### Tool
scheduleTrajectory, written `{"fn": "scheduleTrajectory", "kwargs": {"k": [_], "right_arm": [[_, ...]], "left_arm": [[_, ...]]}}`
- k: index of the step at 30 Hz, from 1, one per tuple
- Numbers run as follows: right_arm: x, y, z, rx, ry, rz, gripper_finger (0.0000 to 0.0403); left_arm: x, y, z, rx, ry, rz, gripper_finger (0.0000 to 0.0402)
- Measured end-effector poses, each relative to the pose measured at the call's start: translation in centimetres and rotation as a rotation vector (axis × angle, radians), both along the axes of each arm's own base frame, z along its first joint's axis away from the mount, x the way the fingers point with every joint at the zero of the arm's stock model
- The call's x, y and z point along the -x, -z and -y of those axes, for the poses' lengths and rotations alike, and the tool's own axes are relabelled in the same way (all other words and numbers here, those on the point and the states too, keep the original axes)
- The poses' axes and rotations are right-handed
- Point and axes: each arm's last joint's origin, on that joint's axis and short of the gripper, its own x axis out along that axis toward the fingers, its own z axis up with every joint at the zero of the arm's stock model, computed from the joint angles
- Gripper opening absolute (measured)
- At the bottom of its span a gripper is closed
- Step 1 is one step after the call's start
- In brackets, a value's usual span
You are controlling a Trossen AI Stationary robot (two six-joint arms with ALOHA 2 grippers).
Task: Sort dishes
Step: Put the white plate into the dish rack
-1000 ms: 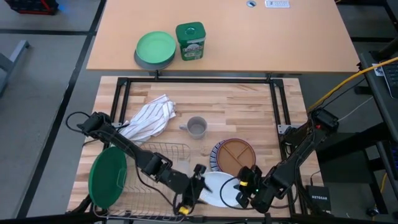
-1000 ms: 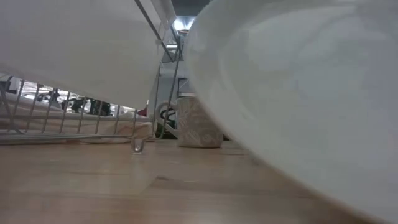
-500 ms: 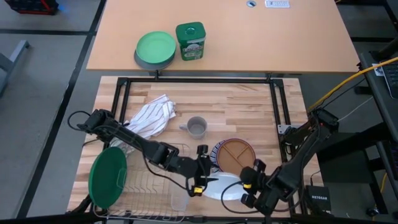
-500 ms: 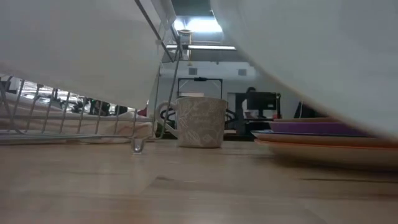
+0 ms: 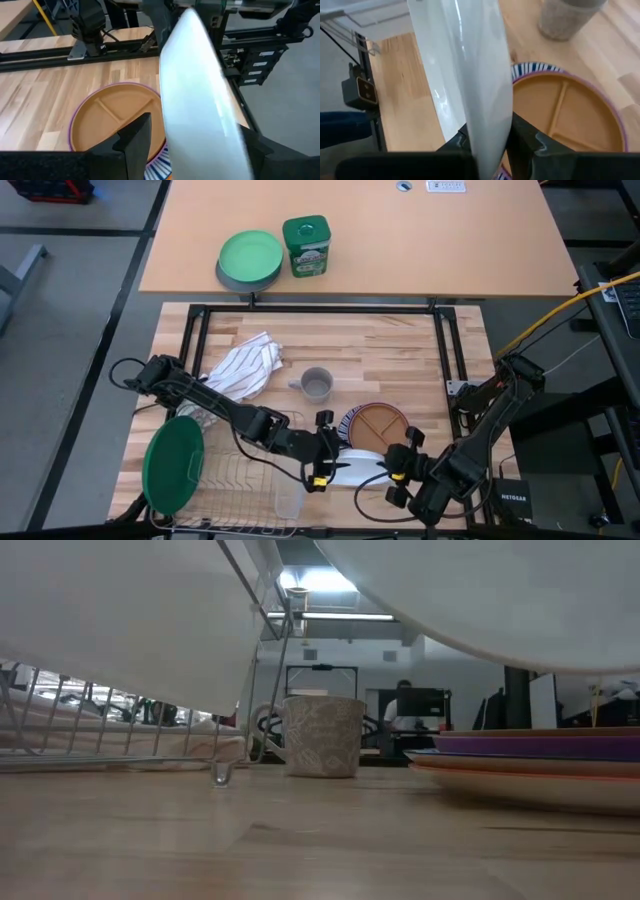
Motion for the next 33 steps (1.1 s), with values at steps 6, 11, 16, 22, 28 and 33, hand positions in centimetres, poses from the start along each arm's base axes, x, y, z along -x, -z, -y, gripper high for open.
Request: {"fn": "scheduleTrajectory", "kwargs": {"k": [6, 11, 16, 22, 28, 33], "right_arm": [[0.0, -0.1, 0.0, 0.012, -0.006, 0.01, 0.0057], [0.0, -0.1, 0.0, 0.017, -0.008, 0.007, 0.0057], [-0.2, 0.0, 0.5, -0.001, 0.036, -0.007, 0.0071], [-0.7, 0.1, 0.9, -0.083, 0.018, -0.113, 0.0126], [-1.5, 0.2, 1.6, -0.157, 0.029, -0.18, 0.0149], [-1.7, 0.2, 2.1, -0.17, 0.046, -0.207, 0.0151]], "left_arm": [[-0.1, 0.1, -0.2, -0.003, -0.006, -0.007, 0.0181], [-0.1, 0.1, -0.2, 0.0, -0.004, -0.003, 0.0105], [-0.1, 0.2, -0.5, -0.015, -0.055, -0.007, 0.0049], [-0.1, 0.3, -0.4, -0.033, -0.043, -0.008, 0.0049], [-0.1, 0.2, -0.3, -0.055, -0.042, 0.003, 0.0049], [0.1, -0.3, -0.5, -0.092, -0.062, 0.019, 0.0049]]}}
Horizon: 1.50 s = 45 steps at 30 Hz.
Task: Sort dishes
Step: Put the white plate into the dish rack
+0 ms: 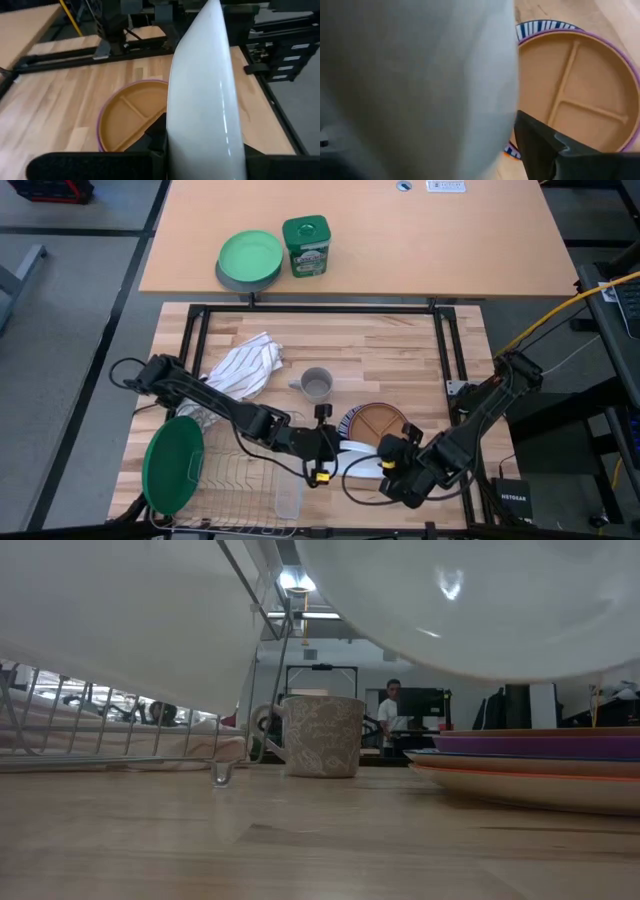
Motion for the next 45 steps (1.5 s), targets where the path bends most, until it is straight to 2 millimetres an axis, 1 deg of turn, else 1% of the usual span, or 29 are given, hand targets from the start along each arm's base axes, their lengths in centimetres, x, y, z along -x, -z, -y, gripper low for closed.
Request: {"fn": "scheduleTrajectory", "kwargs": {"k": [3, 9, 14, 18, 22, 28, 35, 40, 45], "right_arm": [[0.5, -0.4, 0.4, -0.004, 0.016, -0.013, 0.0151], [2.0, -2.2, 1.8, -0.036, 0.073, -0.006, 0.0151], [3.0, -4.2, 3.0, -0.074, 0.086, 0.074, 0.0151], [4.0, -5.7, 4.1, -0.086, 0.103, 0.143, 0.0152], [4.8, -6.9, 5.2, -0.085, 0.132, 0.218, 0.0152], [5.9, -8.4, 6.8, -0.092, 0.28, 0.351, 0.0152], [6.8, -9.7, 8.2, -0.139, 0.475, 0.524, 0.0152], [6.8, -10.1, 8.5, -0.192, 0.614, 0.641, 0.0152], [6.3, -10.5, 8.1, -0.293, 0.674, 0.702, 0.0152]], "left_arm": [[0.3, -0.6, -0.2, -0.027, -0.008, 0.018, 0.0049], [1.0, -2.1, -0.7, -0.075, -0.039, 0.053, 0.0049], [1.6, -3.0, -1.1, -0.129, -0.069, 0.064, 0.0049], [1.8, -3.2, -1.3, -0.181, -0.088, 0.065, 0.0049], [1.9, -3.3, -1.5, -0.279, -0.133, 0.059, 0.0049], [2.1, -3.6, -1.8, -0.496, -0.227, 0.038, 0.0049], [2.4, -4.6, -1.5, -0.87, -0.315, -0.028, 0.0049], [2.5, -5.4, -1.2, -1.091, -0.311, -0.105, 0.0049], [2.4, -6.1, -1.2, -1.214, -0.28, -0.14, 0.0048]]}}
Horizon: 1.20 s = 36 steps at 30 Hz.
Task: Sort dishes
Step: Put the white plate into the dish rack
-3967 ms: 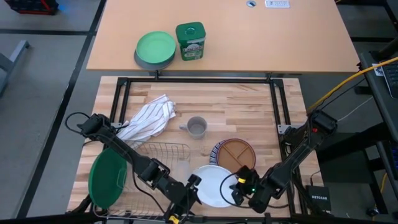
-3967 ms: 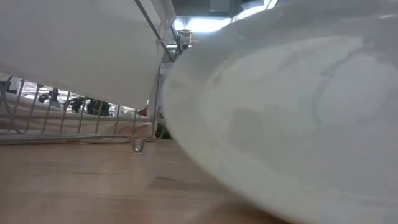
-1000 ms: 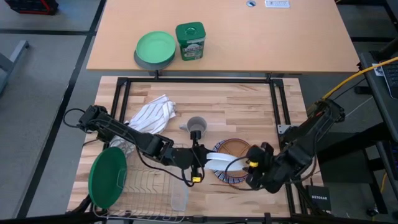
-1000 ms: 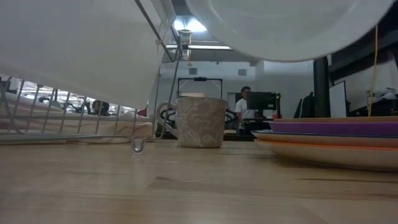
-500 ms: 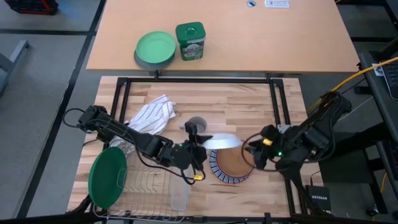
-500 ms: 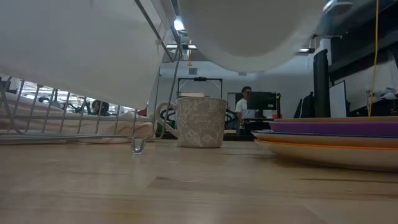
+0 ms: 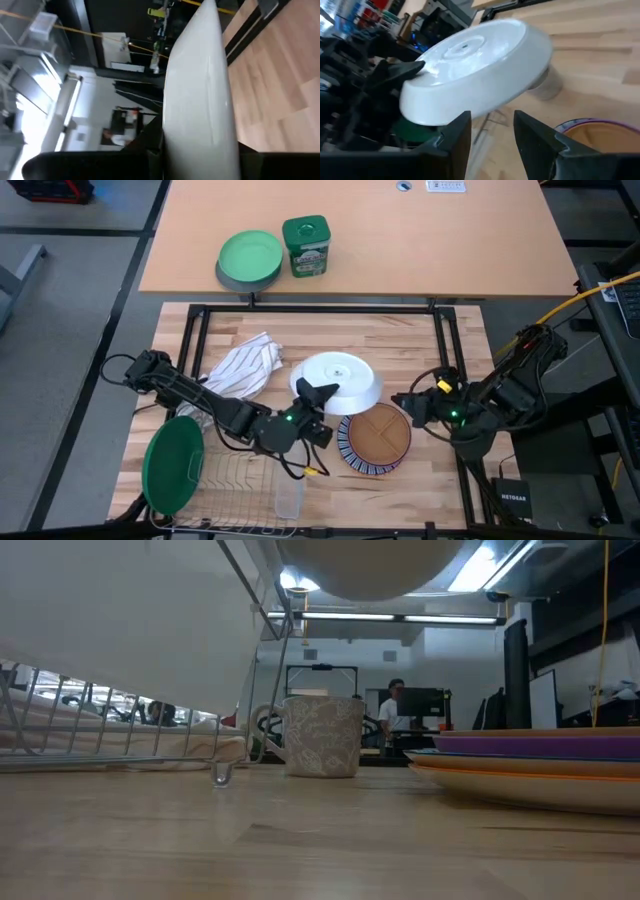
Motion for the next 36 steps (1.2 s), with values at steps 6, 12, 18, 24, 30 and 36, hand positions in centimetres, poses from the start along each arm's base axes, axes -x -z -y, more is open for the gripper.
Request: {"fn": "scheduleTrajectory", "kwargs": {"k": [6, 12, 18, 24, 30, 36], "right_arm": [[-0.4, -0.3, -0.4, -0.064, -0.011, 0.04, 0.0152], [-0.5, -0.4, -0.7, -0.101, -0.031, 0.045, 0.0152], [-1.3, 3.6, -1.9, 0.023, -0.023, -0.029, 0.0152], [-2.4, 8.4, -3.0, 0.026, 0.053, 0.084, 0.0152], [-2.8, 12.5, -3.1, -0.036, 0.145, 0.251, 0.0152], [-2.5, 16.2, -2.6, -0.15, 0.271, 0.465, 0.0152]], "left_arm": [[0.0, -0.5, 0.0, -0.107, -0.019, -0.065, 0.0048], [0.2, -0.5, -0.2, -0.153, -0.093, -0.109, 0.0048], [0.0, -0.3, -0.6, -0.168, -0.095, -0.14, 0.0048], [0.2, 1.7, -1.8, -0.201, -0.114, -0.291, 0.0048], [0.9, 3.3, -3.2, -0.246, -0.193, -0.418, 0.0048], [1.0, 3.6, -3.6, -0.272, -0.197, -0.471, 0.0048]]}}
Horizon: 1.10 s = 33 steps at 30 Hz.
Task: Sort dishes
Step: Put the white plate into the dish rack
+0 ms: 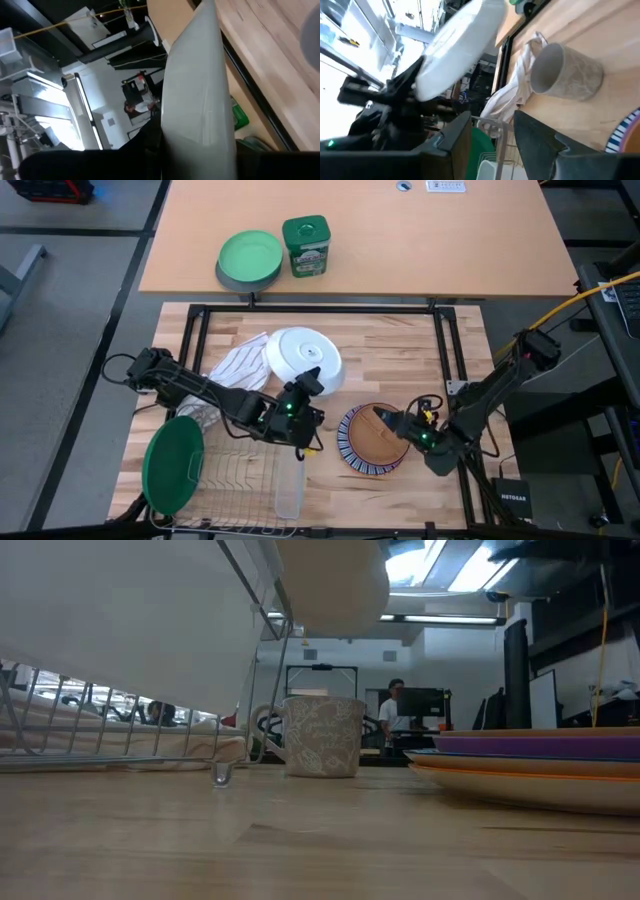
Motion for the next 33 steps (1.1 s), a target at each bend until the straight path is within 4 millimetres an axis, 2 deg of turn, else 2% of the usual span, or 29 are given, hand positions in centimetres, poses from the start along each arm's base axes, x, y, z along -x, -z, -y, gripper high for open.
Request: {"fn": "scheduleTrajectory", "kwargs": {"k": [4, 7, 18, 33], "right_arm": [[0.1, 1.6, 0.4, -0.057, 0.026, 0.067, 0.0152], [0.0, 1.8, 0.3, -0.093, 0.032, 0.105, 0.0152], [-1.2, -0.2, 0.9, -0.299, 0.055, 0.305, 0.0152], [-3.0, -0.9, 3.2, -0.353, 0.067, 0.368, 0.0152]], "left_arm": [[0.0, -0.1, 0.5, 0.003, 0.025, -0.001, 0.0048], [-0.1, -0.4, 1.2, 0.025, 0.074, 0.011, 0.0048], [-0.3, -2.1, 4.1, 0.093, 0.227, 0.154, 0.0048], [-0.1, -2.1, 4.4, 0.097, 0.222, 0.171, 0.0048]]}}
